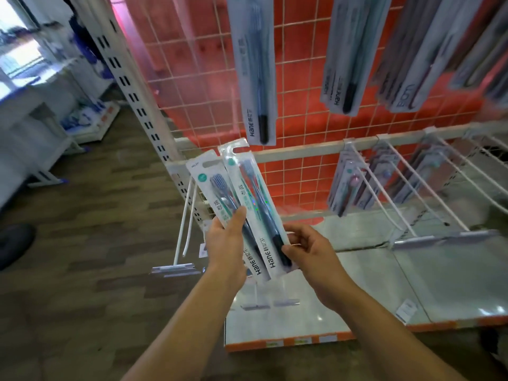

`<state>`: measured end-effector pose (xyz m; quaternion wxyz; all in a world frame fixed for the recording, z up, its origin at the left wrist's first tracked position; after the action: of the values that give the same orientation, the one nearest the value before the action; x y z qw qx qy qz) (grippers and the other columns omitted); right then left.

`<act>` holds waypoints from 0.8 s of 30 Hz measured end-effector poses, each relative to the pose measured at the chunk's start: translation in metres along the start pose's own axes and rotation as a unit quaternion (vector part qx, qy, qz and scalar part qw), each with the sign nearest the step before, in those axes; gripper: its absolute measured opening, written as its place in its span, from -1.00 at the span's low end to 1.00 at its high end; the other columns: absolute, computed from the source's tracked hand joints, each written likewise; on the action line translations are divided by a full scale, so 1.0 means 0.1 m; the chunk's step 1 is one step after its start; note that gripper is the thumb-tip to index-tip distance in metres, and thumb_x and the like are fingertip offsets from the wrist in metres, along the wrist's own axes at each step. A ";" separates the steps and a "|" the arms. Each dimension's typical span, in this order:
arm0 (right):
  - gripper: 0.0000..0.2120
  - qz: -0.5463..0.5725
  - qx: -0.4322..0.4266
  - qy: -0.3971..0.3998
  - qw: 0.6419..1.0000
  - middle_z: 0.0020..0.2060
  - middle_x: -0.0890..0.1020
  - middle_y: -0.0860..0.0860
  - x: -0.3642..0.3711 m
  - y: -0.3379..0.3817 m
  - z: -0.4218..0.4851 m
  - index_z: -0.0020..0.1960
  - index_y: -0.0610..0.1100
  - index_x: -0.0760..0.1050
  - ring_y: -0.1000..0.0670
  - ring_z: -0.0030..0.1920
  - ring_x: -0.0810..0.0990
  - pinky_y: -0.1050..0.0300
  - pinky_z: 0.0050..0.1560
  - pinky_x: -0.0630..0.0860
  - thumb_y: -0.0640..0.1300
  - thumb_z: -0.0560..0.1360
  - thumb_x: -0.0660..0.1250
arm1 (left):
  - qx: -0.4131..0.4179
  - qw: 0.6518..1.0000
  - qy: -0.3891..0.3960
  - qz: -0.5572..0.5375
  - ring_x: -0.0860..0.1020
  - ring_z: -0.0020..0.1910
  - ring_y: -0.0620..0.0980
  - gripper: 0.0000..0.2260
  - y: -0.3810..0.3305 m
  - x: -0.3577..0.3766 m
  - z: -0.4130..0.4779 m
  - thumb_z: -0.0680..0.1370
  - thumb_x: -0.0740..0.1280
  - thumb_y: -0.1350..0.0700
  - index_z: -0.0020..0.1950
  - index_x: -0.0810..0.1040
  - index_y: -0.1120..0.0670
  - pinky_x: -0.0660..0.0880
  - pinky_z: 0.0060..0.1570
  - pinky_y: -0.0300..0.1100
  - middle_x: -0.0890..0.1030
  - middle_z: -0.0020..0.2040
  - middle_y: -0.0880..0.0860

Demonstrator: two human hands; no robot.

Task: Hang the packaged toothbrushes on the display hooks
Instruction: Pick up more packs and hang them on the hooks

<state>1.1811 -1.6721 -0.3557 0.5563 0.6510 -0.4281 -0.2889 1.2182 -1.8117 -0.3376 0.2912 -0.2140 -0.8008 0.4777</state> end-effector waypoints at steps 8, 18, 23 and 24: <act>-0.52 -0.015 -0.028 0.055 0.998 -0.03 0.62 0.02 0.31 0.37 0.01 0.15 0.03 0.48 0.15 -0.07 0.64 0.24 -0.13 0.59 -0.50 0.48 0.24 | 0.120 0.991 0.041 0.034 0.69 -0.07 0.08 -0.84 -0.45 -0.14 -0.20 0.58 0.32 0.24 0.15 0.55 0.18 0.64 -0.17 -0.09 0.70 -0.02 0.12; -0.85 0.034 -0.112 0.039 0.992 -0.16 0.68 0.08 0.43 1.02 -0.07 -0.01 -0.08 0.52 0.17 -0.14 0.67 0.31 -0.20 0.57 -0.30 0.56 0.27 | 0.177 0.976 0.093 0.086 0.68 -0.01 0.08 -0.77 -0.79 -0.13 -0.35 0.52 0.40 0.24 0.17 0.56 0.14 0.63 -0.08 -0.03 0.70 0.03 0.09; -0.75 0.065 -0.145 0.049 0.986 -0.11 0.70 0.05 0.42 1.25 -0.14 0.04 -0.12 0.52 0.10 -0.03 0.68 0.26 -0.07 0.59 -0.43 0.53 0.24 | 0.192 0.970 0.117 0.094 0.68 -0.02 0.09 -0.85 -0.96 -0.04 -0.44 0.53 0.36 0.10 0.07 0.59 0.09 0.62 -0.03 0.03 0.71 -0.04 0.06; -0.74 0.071 -0.150 0.051 0.985 -0.09 0.71 0.04 0.42 1.29 -0.16 0.04 -0.12 0.53 0.08 -0.01 0.68 0.23 -0.03 0.60 -0.44 0.53 0.24 | 0.195 0.969 0.123 0.092 0.69 -0.02 0.08 -0.87 -1.00 -0.02 -0.47 0.55 0.34 0.09 0.05 0.59 0.09 0.62 -0.03 0.02 0.71 -0.05 0.06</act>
<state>1.1844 -1.7032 -0.2225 0.6877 0.5421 -0.3960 -0.2762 1.2449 -1.8283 -0.2315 0.3780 -0.2829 -0.6275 0.6191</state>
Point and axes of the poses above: each hand's wrist, its own z-axis towards the middle knuckle, its own x-axis out of the palm, y = z × x, the point moved 4 cm from there along z, towards the middle knuckle
